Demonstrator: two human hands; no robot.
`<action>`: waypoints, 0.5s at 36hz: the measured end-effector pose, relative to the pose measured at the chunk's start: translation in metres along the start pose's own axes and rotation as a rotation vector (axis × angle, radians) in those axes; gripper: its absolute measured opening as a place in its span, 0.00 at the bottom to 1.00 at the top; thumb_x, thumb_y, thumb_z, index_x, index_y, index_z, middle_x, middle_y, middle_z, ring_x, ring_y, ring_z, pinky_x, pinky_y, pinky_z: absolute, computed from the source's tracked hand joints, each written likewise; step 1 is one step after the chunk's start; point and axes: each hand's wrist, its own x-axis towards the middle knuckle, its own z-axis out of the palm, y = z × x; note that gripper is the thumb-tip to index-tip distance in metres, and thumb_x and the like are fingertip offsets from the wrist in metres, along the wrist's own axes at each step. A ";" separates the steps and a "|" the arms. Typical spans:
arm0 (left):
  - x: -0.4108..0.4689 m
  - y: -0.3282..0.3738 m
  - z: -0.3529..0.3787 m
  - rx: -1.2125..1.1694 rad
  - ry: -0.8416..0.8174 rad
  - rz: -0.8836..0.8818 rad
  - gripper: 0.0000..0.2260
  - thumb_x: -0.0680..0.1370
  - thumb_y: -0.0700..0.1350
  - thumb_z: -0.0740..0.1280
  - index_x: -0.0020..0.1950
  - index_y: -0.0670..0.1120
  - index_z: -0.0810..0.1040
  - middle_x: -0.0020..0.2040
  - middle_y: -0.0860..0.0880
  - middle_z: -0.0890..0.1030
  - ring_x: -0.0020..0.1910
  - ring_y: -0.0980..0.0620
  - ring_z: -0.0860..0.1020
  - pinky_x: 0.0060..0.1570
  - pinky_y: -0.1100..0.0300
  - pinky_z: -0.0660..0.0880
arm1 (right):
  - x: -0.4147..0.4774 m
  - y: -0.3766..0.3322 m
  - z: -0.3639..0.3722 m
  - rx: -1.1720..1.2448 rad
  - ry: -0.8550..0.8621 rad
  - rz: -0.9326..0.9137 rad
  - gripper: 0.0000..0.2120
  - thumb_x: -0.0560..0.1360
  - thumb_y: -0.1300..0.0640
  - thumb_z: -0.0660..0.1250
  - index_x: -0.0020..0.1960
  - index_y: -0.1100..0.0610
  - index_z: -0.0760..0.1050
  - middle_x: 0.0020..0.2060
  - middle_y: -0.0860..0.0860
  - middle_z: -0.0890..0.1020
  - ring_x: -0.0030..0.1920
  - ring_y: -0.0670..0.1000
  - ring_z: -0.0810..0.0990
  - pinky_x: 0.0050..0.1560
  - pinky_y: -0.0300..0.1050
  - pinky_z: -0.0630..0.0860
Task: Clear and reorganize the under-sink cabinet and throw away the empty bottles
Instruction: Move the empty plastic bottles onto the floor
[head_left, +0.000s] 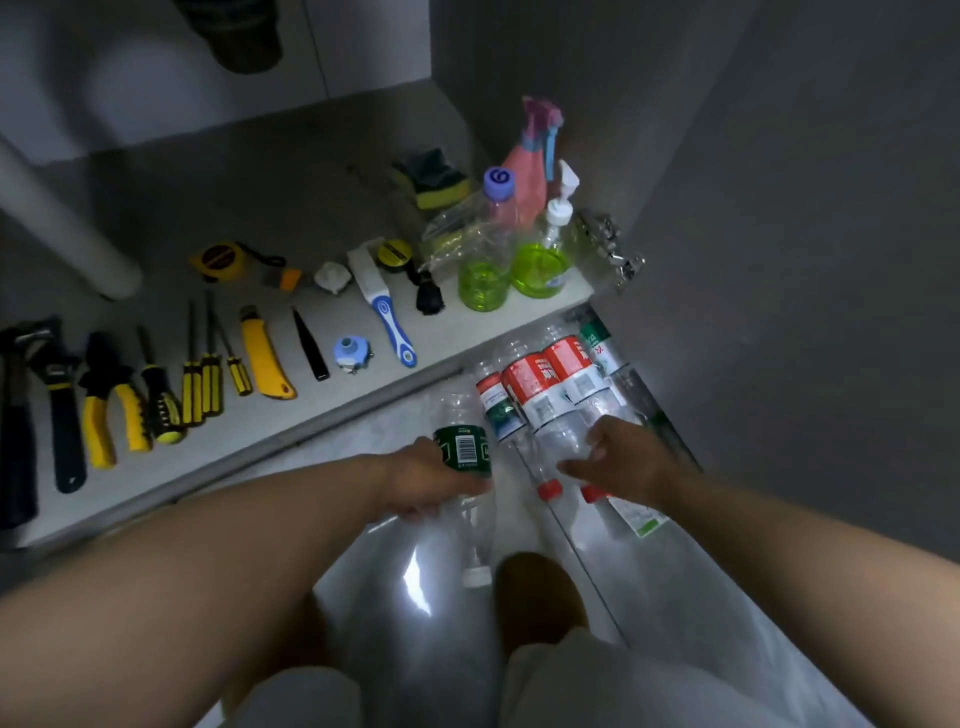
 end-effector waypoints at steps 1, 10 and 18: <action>0.004 -0.002 0.002 0.002 0.010 -0.017 0.18 0.75 0.56 0.74 0.58 0.48 0.76 0.42 0.47 0.81 0.33 0.55 0.78 0.29 0.63 0.73 | 0.003 -0.001 0.003 -0.014 0.029 -0.002 0.23 0.71 0.42 0.75 0.58 0.52 0.71 0.45 0.47 0.82 0.35 0.43 0.84 0.36 0.38 0.78; 0.036 -0.008 0.005 -0.156 0.222 -0.142 0.33 0.73 0.58 0.75 0.71 0.43 0.68 0.54 0.41 0.81 0.45 0.46 0.83 0.33 0.58 0.78 | 0.018 0.002 0.026 -0.157 0.261 -0.030 0.37 0.70 0.40 0.75 0.71 0.54 0.63 0.66 0.54 0.74 0.58 0.55 0.80 0.57 0.52 0.80; 0.056 0.011 0.021 -0.306 0.260 -0.142 0.31 0.77 0.52 0.73 0.74 0.39 0.65 0.59 0.38 0.80 0.52 0.40 0.83 0.39 0.53 0.83 | 0.025 0.005 0.025 -0.373 0.515 -0.063 0.41 0.67 0.30 0.69 0.73 0.45 0.60 0.73 0.56 0.64 0.72 0.60 0.65 0.66 0.62 0.70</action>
